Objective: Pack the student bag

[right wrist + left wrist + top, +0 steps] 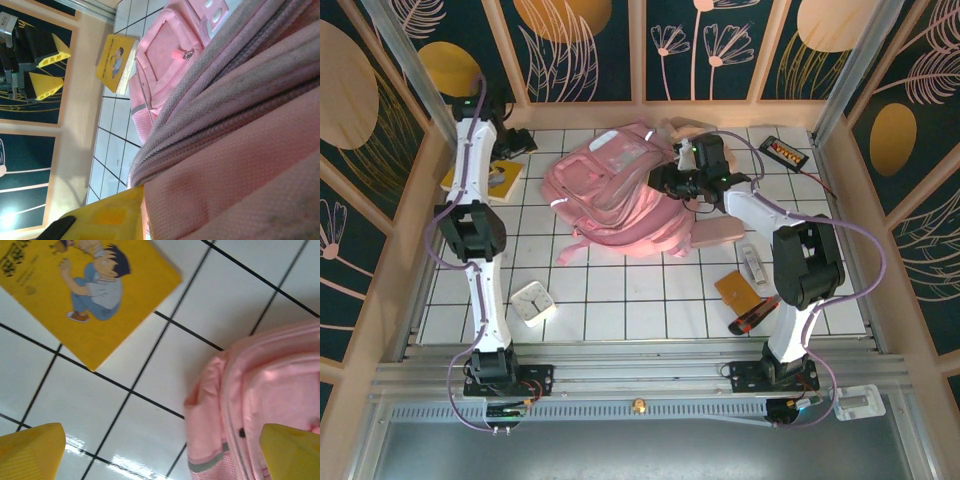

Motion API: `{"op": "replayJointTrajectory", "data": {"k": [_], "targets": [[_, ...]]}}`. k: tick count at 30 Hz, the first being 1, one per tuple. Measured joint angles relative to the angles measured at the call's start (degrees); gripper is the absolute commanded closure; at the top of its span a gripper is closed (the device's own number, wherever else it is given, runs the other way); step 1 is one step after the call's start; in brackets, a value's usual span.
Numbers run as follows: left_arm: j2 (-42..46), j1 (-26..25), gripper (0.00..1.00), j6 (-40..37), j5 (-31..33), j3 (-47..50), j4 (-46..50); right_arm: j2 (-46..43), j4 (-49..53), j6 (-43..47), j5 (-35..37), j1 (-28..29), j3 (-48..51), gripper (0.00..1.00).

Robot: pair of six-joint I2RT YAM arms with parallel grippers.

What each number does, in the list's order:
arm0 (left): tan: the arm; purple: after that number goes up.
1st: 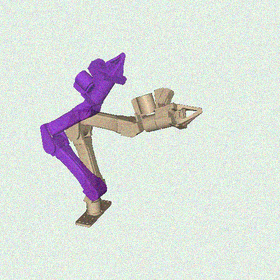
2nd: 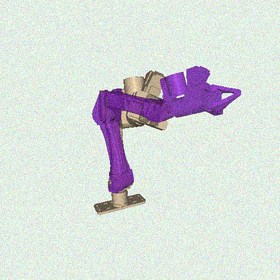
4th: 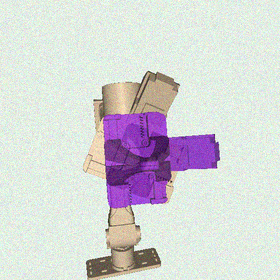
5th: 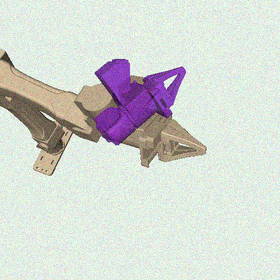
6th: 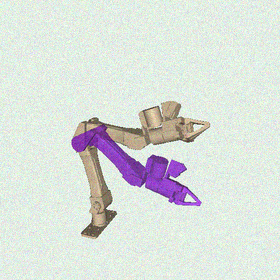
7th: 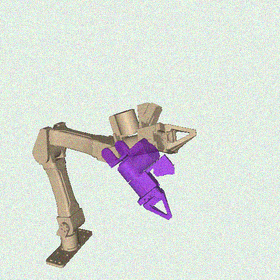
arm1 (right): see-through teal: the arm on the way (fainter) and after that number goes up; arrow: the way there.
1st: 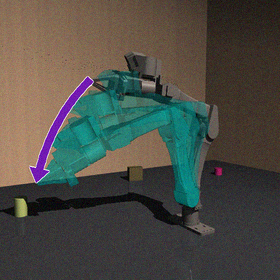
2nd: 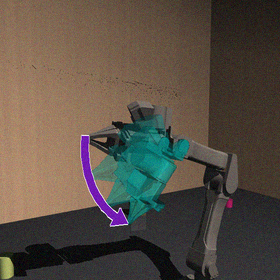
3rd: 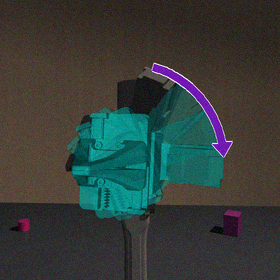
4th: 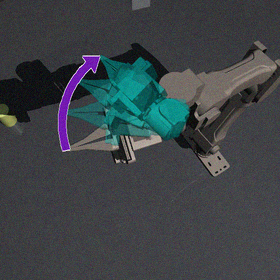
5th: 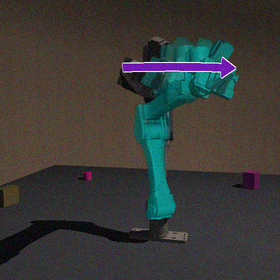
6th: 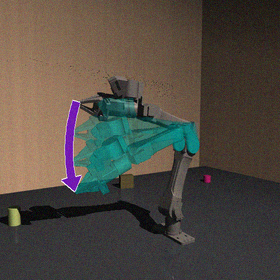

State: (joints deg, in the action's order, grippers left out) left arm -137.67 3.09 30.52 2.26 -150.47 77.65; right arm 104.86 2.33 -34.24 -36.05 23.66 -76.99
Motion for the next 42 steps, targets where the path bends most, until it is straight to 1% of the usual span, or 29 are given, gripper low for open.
{"op": "replayJointTrajectory", "data": {"k": [3,6,8,11,12,14,16,18,20,22,26,28,31,33,37,42], "targets": [[0.02,2.45,0.01,0.85,-3.02,-0.57,-0.31,-0.02,-0.07,0.26,-0.02,0.00,0.81,0.73],[-0.42,4.24,0.01,0.76,-3.45,-0.61,-0.42,-0.02,-0.11,0.28,-0.04,0.00,1.14,0.71],[-0.42,4.90,0.01,0.52,-2.97,1.51,-0.59,-0.02,-0.48,0.31,-0.07,0.00,1.14,0.71],[0.04,5.60,0.01,0.07,-3.17,7.32,-1.84,-0.02,-0.57,0.68,-0.07,0.00,1.14,0.71],[1.14,5.90,0.01,0.13,-3.82,11.67,-3.43,-0.02,-0.57,0.72,-0.07,0.00,1.16,0.71],[5.33,6.97,0.01,0.94,-6.82,23.63,-8.70,0.00,-0.70,0.76,-0.09,0.00,1.16,0.71],[11.85,9.40,0.01,2.58,-10.12,38.86,-14.69,0.09,-0.92,0.87,-0.28,0.00,1.18,0.71],[17.07,12.50,0.01,3.50,-11.74,49.00,-17.94,0.20,-0.98,0.87,-0.46,0.00,1.25,0.71],[20.68,15.37,0.01,3.87,-12.68,54.29,-21.09,0.33,-1.01,0.90,-0.52,0.00,1.27,0.71],[23.98,16.85,0.01,4.74,-13.99,58.12,-26.36,0.70,-1.07,0.90,-0.96,0.00,1.27,0.71],[28.98,16.22,0.03,8.87,-18.27,65.94,-38.51,2.23,-1.11,0.90,-1.73,0.00,1.27,0.70],[30.45,15.78,0.06,13.27,-21.24,71.32,-46.64,3.23,-1.07,0.90,-1.97,0.00,1.27,0.71],[30.34,15.76,0.09,19.93,-24.11,77.94,-56.63,4.02,-0.55,0.94,-1.99,0.00,1.27,0.71],[29.49,15.76,0.10,23.69,-25.07,80.30,-61.42,4.07,0.07,1.27,-1.97,0.00,1.20,0.71],[26.38,15.76,0.11,28.96,-26.29,80.21,-69.40,4.07,0.83,1.57,-1.90,0.00,0.90,0.71],[22.27,15.76,0.15,32.39,-26.80,76.76,-74.42,4.07,1.44,1.57,-1.55,0.00,0.87,0.70]]}}
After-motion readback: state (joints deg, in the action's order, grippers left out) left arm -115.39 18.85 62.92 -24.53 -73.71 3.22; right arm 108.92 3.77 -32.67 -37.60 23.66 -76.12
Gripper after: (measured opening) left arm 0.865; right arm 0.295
